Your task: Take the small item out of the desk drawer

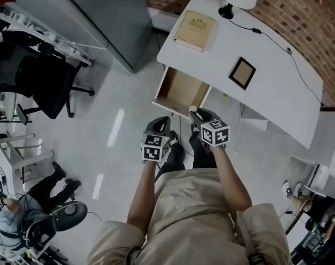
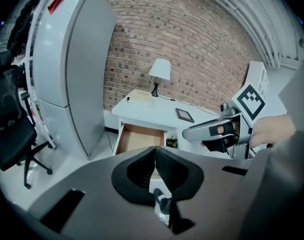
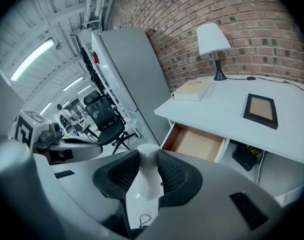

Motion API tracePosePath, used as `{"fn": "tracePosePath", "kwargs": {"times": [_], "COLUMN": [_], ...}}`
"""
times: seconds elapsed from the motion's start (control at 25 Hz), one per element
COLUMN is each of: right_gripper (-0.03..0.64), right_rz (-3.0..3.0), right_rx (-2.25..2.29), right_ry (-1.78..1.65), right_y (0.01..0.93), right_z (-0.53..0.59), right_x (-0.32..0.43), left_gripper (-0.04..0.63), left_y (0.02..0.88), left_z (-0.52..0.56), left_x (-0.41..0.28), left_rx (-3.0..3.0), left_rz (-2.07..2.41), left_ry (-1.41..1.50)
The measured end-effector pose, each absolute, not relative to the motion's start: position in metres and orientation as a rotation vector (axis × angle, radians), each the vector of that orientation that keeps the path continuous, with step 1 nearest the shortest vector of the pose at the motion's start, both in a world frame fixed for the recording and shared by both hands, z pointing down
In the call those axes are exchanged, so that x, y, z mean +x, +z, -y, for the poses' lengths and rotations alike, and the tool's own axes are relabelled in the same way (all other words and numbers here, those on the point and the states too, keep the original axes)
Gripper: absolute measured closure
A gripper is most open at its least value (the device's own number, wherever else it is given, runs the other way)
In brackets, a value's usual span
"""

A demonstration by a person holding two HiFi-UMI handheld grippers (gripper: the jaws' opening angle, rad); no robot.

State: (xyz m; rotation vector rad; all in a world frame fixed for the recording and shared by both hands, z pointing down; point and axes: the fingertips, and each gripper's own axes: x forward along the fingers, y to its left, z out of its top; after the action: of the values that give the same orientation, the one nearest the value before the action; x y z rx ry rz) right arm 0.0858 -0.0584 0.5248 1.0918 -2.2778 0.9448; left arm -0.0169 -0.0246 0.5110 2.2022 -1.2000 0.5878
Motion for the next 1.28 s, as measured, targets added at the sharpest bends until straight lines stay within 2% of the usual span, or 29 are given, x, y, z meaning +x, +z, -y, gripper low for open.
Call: {"fn": "tracePosePath", "kwargs": {"times": [0.6, 1.28], "right_gripper": [0.476, 0.476], "right_rz": [2.356, 2.371], "right_rx": [1.214, 1.216], "right_ry": [0.915, 0.814], "right_y": [0.482, 0.496], "right_z": [0.041, 0.034], "right_x": [0.082, 0.068], "left_gripper": [0.578, 0.578], "left_y": [0.467, 0.481], "left_z": [0.011, 0.008], "left_x": [-0.004, -0.031], "left_rx": [2.301, 2.3], "left_rz": [1.172, 1.183], "left_ry": [0.603, 0.627]}}
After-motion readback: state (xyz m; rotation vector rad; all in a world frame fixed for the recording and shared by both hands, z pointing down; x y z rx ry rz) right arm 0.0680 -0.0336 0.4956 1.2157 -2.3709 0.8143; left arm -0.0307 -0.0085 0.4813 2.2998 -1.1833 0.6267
